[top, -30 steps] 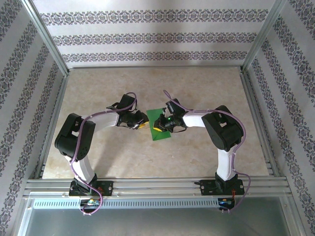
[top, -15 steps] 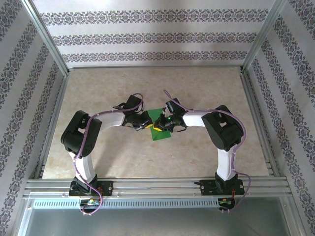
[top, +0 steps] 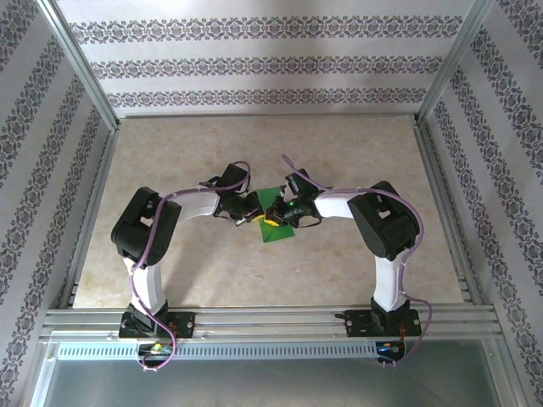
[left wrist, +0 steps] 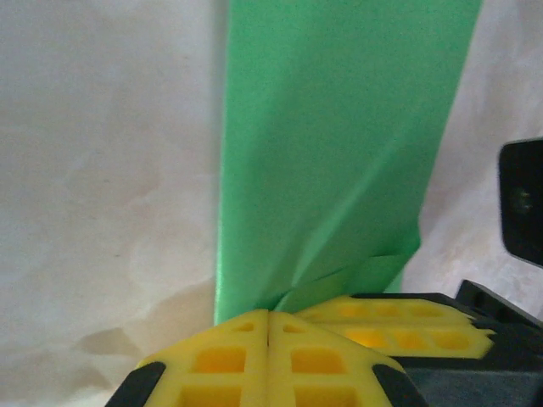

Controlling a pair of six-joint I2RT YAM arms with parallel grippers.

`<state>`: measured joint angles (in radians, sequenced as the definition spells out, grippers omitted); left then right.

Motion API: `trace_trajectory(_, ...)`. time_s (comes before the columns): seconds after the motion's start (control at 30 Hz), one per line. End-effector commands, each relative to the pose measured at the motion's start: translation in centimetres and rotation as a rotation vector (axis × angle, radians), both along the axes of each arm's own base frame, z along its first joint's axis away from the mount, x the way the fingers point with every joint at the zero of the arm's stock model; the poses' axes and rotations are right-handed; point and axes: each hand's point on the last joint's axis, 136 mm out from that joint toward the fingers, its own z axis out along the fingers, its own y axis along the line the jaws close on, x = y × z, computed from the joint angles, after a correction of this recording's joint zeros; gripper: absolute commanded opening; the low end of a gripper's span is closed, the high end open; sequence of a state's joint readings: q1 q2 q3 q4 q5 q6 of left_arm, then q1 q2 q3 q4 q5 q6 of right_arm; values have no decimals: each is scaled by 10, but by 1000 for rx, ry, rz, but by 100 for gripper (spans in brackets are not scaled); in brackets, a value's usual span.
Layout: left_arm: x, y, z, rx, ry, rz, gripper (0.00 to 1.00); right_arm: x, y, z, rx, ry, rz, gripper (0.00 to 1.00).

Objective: Fold a paper plane with a square sheet of paper (pick it up from the middle)

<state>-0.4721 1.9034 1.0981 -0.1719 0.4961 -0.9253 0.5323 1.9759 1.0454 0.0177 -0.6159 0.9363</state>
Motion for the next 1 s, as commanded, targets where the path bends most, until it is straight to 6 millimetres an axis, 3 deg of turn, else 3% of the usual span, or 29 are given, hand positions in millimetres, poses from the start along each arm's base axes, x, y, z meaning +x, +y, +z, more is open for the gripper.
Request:
trace_trajectory(0.0,-5,0,-5,45,9,-30,0,-16,-21,-40,-123,112,-34,0)
trace_trajectory(0.3,-10,5,-17,88,27,-47,0,-14,-18,-34,-106,100,-30,1)
trace_trajectory(0.57,-19,16,-33,153,72,-59,0,1,-6,3,0,13,-25,2)
trace_trajectory(0.7,-22,22,-36,189,82,-68,0,6,-12,20,18,-57,-30,3)
trace_trajectory(0.97,-22,22,-38,192,83,-70,0,-3,-31,0,-39,-50,-27,3)
